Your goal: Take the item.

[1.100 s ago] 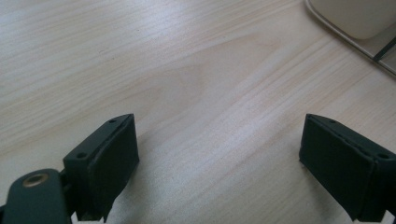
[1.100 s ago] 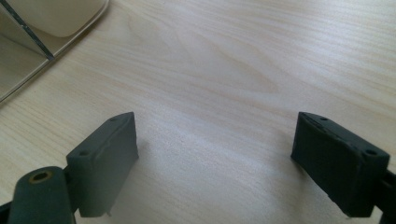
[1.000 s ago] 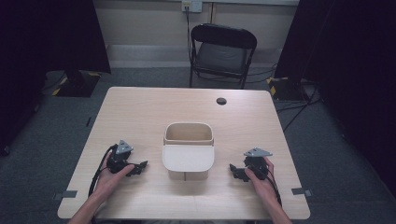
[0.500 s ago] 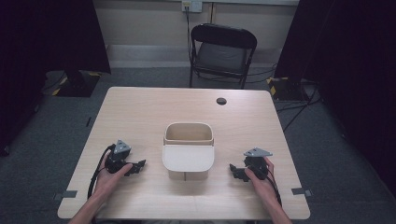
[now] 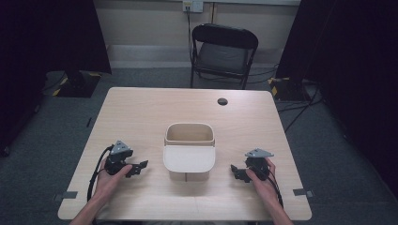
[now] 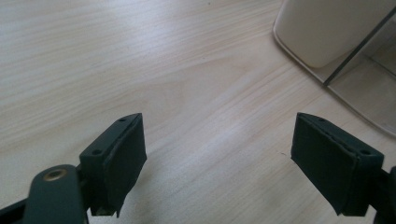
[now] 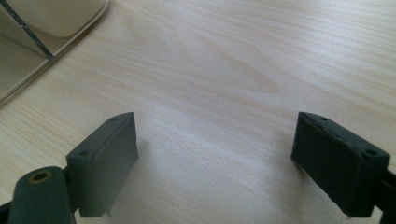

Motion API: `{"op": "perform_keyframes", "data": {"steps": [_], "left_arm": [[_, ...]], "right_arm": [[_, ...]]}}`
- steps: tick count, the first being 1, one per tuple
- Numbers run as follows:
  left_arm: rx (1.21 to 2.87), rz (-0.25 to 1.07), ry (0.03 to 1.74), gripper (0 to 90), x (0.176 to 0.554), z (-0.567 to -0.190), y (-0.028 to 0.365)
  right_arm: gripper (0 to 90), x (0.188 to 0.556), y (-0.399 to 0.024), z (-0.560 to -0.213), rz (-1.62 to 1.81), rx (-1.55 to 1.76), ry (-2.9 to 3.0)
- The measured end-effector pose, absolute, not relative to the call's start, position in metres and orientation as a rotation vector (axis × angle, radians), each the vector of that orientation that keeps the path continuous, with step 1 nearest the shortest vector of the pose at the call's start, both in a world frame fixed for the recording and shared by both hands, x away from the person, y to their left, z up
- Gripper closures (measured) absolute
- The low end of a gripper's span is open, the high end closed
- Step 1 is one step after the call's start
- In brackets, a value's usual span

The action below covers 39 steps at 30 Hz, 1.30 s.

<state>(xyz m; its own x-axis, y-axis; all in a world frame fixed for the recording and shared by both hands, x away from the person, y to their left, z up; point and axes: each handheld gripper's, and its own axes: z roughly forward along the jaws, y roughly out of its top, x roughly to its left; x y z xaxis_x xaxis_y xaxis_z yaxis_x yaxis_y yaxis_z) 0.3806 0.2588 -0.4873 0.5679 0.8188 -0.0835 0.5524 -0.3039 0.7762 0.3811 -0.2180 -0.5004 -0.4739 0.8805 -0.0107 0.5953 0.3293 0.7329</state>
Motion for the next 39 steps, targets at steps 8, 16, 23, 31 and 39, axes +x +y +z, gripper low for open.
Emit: {"op": "perform_keyframes", "data": {"steps": [8,16,23,31,39], "left_arm": [[1.988,0.405,1.052,18.2,0.376,-0.481,0.256],[1.956,0.393,0.993,19.7,0.37,-0.471,0.252],[1.933,0.375,0.948,20.0,0.365,-0.464,0.246],[1.958,0.362,0.879,20.5,0.36,-0.461,0.235],[1.942,0.313,0.84,20.5,0.354,-0.456,0.226]], "right_arm": [[13.5,0.381,-0.218,-0.5,0.947,1.304,2.19],[13.6,0.381,-0.218,-0.5,0.947,1.303,2.189],[13.5,0.381,-0.218,-0.5,0.947,1.304,2.189],[13.6,0.381,-0.218,-0.5,0.947,1.304,2.189],[13.5,0.381,-0.218,-0.5,0.947,1.304,2.189]]}}
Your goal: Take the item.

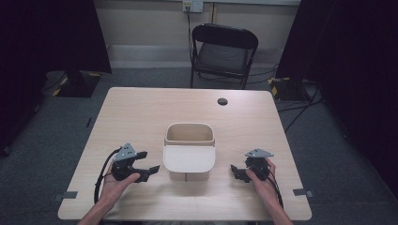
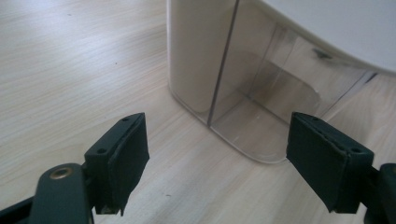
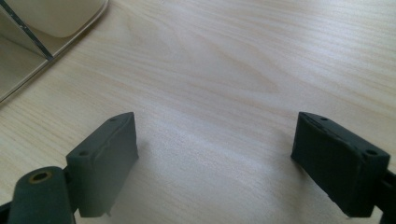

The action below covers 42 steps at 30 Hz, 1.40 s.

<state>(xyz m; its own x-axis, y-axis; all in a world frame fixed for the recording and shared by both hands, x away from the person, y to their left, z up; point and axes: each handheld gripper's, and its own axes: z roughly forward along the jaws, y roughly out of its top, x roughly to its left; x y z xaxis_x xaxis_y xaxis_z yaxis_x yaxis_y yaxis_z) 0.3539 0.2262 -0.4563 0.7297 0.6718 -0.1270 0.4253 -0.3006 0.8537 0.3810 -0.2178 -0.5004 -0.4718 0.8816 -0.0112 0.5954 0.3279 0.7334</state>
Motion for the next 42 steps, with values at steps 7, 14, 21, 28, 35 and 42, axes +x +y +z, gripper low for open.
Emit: {"op": "perform_keyframes", "data": {"steps": [7,14,21,28,35,42], "left_arm": [[1.925,0.311,0.804,20.8,0.351,-0.453,0.22],[1.935,0.298,0.75,22.2,0.349,-0.449,0.209],[1.949,0.259,0.716,22.2,0.349,-0.45,0.202],[1.94,0.234,0.714,20.4,0.35,-0.451,0.2],[1.931,0.233,0.695,21.5,0.35,-0.448,0.197],[1.936,0.239,0.674,24.6,0.349,-0.446,0.196]], "right_arm": [[13.5,0.381,-0.218,-0.5,0.947,1.305,2.189],[13.5,0.381,-0.218,-0.5,0.947,1.304,2.189],[13.5,0.381,-0.218,-0.5,0.947,1.304,2.189],[13.5,0.381,-0.218,-0.5,0.947,1.304,2.189],[13.5,0.381,-0.218,-0.5,0.946,1.303,2.189],[13.6,0.381,-0.218,-0.5,0.947,1.305,2.189]]}}
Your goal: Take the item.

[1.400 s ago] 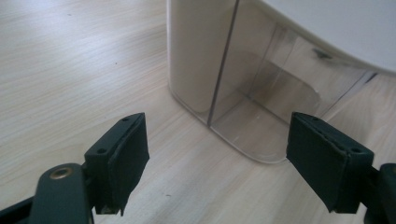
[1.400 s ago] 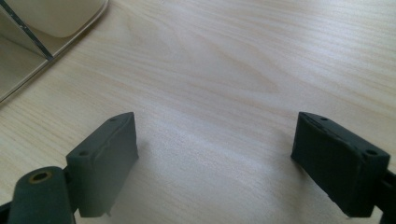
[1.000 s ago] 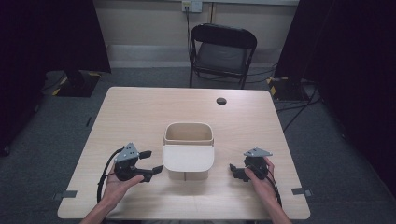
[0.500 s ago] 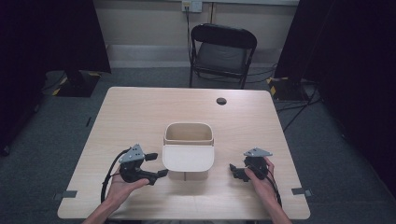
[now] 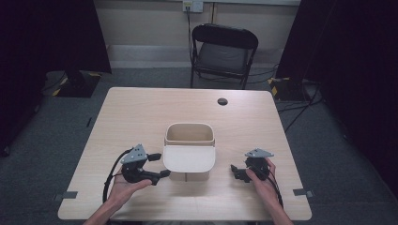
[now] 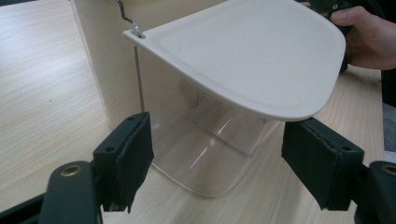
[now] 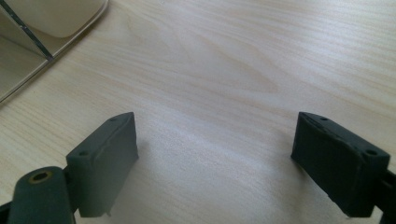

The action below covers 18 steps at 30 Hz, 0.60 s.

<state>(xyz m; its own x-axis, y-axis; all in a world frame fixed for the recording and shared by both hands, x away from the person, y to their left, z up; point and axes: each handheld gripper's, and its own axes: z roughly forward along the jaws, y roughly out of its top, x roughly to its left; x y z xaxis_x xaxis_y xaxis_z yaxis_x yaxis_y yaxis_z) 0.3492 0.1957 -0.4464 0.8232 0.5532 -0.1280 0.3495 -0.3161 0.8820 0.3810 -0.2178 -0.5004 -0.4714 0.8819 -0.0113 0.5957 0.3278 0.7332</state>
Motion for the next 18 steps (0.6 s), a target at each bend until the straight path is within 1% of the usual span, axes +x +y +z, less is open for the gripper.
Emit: {"op": "perform_keyframes", "data": {"steps": [13,18], "left_arm": [[1.922,0.232,0.665,28.8,0.3474,-0.4421,0.1939],[1.909,0.216,0.659,28.8,0.3481,-0.4405,0.1948]], "right_arm": [[13.5,0.381,-0.2178,-0.5004,0.947,1.304,2.189],[13.5,0.381,-0.2178,-0.5004,0.947,1.304,2.189]]}}
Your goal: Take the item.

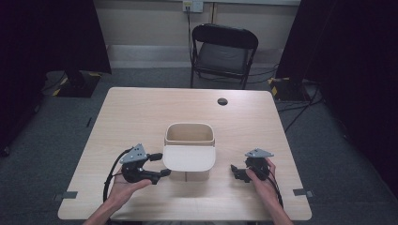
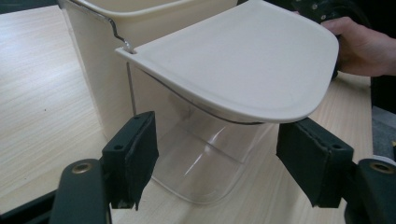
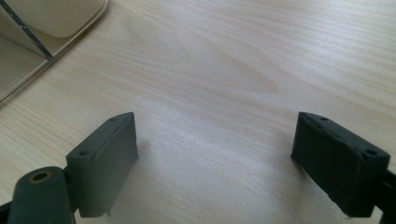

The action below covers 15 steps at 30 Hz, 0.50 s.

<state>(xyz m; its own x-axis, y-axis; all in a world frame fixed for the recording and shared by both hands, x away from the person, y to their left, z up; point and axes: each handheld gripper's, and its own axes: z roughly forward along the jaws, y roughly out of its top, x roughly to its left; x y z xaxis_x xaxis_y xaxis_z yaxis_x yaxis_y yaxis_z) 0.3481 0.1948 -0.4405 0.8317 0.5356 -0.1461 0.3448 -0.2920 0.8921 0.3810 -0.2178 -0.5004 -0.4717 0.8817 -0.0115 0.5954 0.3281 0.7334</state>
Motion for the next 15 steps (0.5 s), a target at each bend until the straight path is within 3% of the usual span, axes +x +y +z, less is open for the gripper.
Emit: {"op": "perform_keyframes", "data": {"steps": [15], "left_arm": [[1.894,0.21,0.654,31.1,0.3472,-0.4378,0.1961]], "right_arm": [[13.5,0.381,-0.2178,-0.5004,0.947,1.304,2.189]]}}
